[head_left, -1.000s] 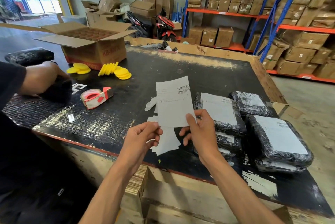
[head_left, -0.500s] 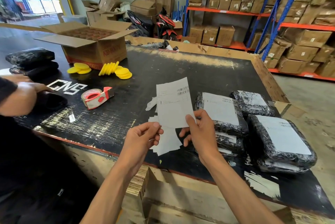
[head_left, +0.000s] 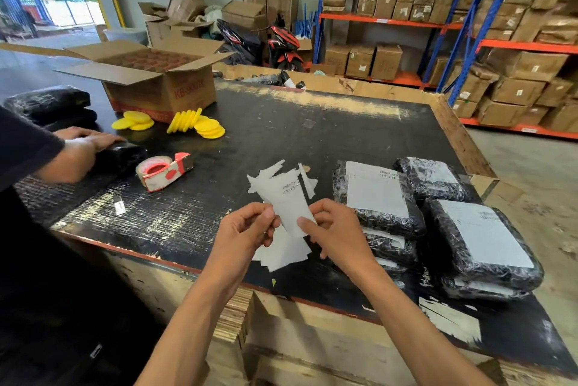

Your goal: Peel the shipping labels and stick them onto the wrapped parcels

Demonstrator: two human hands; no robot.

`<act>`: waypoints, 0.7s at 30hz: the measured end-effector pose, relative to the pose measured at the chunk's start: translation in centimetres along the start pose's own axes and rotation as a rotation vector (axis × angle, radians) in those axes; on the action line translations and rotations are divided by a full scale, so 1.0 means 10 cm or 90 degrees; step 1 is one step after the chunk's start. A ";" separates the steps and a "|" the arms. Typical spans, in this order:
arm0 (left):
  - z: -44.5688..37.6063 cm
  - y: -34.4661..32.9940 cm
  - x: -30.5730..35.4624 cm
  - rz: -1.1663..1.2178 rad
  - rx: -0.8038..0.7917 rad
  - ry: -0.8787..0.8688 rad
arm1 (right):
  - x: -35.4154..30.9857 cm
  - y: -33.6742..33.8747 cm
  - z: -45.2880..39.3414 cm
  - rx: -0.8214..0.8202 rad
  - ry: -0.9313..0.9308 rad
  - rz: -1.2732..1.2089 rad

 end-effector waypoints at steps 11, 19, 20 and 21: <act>0.04 -0.10 -0.02 0.017 -0.014 -0.009 | -0.38 -0.05 0.09 -0.137 0.179 0.012; 0.07 -0.11 0.00 -0.046 -0.031 -0.036 | -0.45 -0.05 0.15 -0.182 0.139 -0.105; 0.07 -0.11 0.02 -0.056 -0.030 -0.044 | -0.44 -0.05 0.15 -0.179 0.135 -0.104; 0.07 -0.11 0.03 -0.067 -0.030 -0.053 | -0.44 -0.04 0.14 -0.172 0.130 -0.105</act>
Point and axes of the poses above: each hand's wrist, its own z-axis away from the middle knuckle, its own y-axis out of the back of the hand, x = y × z, the point moved 8 cm from there along -z, towards the middle knuckle, and after that the axes turned 9 degrees about x, right-handed, at the moved point
